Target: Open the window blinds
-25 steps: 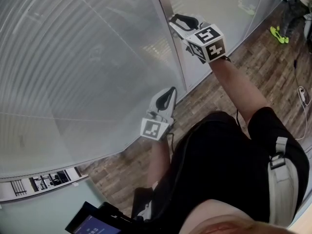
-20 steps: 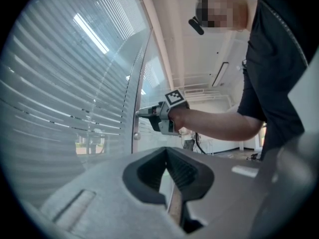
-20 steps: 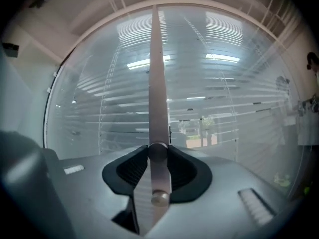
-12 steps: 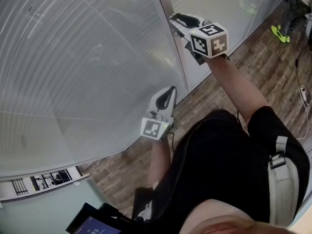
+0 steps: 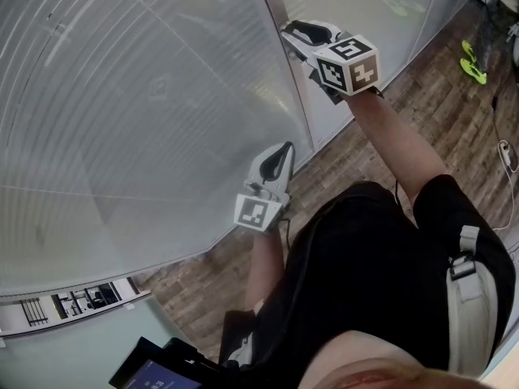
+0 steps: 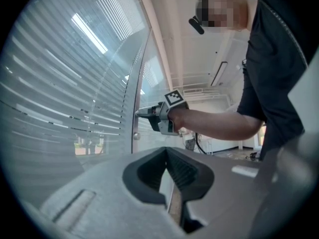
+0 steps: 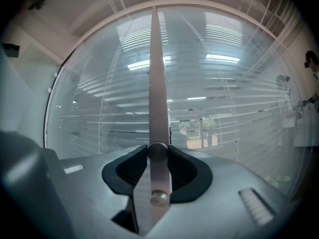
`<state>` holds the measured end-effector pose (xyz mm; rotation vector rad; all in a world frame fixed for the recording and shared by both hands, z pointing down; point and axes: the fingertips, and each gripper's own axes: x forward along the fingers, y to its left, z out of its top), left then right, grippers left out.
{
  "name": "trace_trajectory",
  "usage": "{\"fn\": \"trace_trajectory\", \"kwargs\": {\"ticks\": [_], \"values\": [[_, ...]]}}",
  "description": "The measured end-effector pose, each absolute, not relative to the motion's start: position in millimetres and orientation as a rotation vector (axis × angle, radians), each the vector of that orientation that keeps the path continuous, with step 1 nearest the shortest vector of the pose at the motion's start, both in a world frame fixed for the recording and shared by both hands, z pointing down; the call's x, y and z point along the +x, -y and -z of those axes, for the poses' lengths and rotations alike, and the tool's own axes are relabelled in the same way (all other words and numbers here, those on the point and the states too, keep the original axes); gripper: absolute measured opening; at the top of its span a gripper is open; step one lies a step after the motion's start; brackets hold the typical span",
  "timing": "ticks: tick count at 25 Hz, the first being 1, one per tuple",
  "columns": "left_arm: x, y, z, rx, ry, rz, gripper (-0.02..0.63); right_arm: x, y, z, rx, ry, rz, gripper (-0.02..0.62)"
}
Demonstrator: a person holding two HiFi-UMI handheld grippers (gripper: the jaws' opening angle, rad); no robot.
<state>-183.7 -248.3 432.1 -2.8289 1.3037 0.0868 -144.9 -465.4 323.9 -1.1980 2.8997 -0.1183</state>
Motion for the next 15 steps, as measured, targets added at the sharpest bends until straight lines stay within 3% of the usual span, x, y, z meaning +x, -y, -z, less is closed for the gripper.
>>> {"fn": "trace_trajectory", "kwargs": {"ticks": [2,4,7,11,15], "values": [[-182,248,-433,-2.836,-1.301,-0.086,0.003,-145,464,-324,-1.201,-2.913,0.086,0.134],[-181,248,-433,-2.838,-1.297,-0.090,0.003,-146,462,-324,-1.202,-2.941,0.025,0.179],[-181,247,-433,-2.840,-1.297,-0.089,0.003,-146,455,-324,-1.245,-3.025,-0.254,0.220],[-181,246,-432,-2.838,-1.294,-0.100,0.003,-147,445,-317,-1.368,-3.087,-1.137,0.259],[-180,247,-434,-2.837,-1.285,-0.102,0.003,-154,442,-326,-1.300,-2.983,-1.910,0.255]]}}
